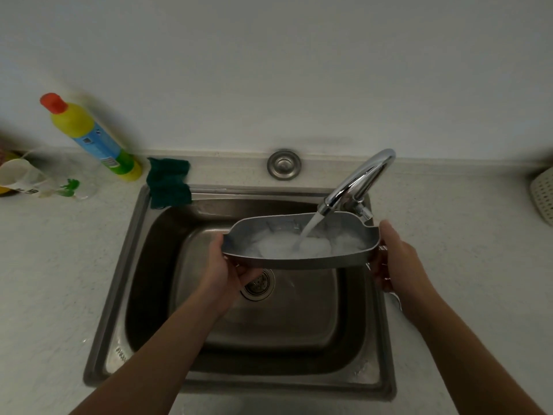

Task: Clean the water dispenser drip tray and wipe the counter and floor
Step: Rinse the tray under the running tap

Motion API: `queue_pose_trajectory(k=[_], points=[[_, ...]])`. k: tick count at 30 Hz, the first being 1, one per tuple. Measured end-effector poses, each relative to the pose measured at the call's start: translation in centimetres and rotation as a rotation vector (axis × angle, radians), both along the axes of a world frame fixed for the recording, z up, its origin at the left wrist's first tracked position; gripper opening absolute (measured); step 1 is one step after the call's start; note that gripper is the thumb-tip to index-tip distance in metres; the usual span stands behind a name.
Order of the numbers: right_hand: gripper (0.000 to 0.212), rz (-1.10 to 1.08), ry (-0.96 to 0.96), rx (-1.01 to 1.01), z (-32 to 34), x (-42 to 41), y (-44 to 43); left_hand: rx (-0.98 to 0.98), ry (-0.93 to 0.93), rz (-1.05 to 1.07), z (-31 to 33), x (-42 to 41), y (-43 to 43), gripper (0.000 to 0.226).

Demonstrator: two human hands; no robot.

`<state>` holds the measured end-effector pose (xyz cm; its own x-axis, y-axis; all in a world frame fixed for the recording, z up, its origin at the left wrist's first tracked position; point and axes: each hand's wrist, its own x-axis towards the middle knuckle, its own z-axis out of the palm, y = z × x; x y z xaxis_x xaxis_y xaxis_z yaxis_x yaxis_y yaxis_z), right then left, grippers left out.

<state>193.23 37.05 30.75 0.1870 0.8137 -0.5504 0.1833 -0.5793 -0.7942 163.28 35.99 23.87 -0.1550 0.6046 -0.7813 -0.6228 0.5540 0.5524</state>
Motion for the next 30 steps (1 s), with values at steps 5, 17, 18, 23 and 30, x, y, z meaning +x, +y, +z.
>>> queue_pose_trajectory(k=[5, 17, 18, 23, 30], points=[[0.062, 0.099, -0.336, 0.246, 1.9, -0.1, -1.5, -0.091, 0.063, -0.168, -2.2, 2.1, 0.6, 0.048], [0.053, 0.083, -0.239, 0.065, -0.8, 0.4, -2.9, -0.177, 0.149, -0.233, -2.5, -0.3, 1.6, 0.058], [0.054, 0.079, -0.183, -0.014, -1.3, 0.3, -2.7, -0.173, 0.185, -0.228, -2.2, -1.3, 1.5, 0.061], [0.06, -0.025, 0.011, -0.424, -4.5, -1.6, -1.5, -0.111, 0.412, -0.307, 0.6, -5.5, 1.0, 0.068], [0.056, -0.102, 0.445, -0.624, -8.1, -5.5, -0.1, 0.14, 0.958, -0.413, 5.7, -7.3, -0.3, 0.041]])
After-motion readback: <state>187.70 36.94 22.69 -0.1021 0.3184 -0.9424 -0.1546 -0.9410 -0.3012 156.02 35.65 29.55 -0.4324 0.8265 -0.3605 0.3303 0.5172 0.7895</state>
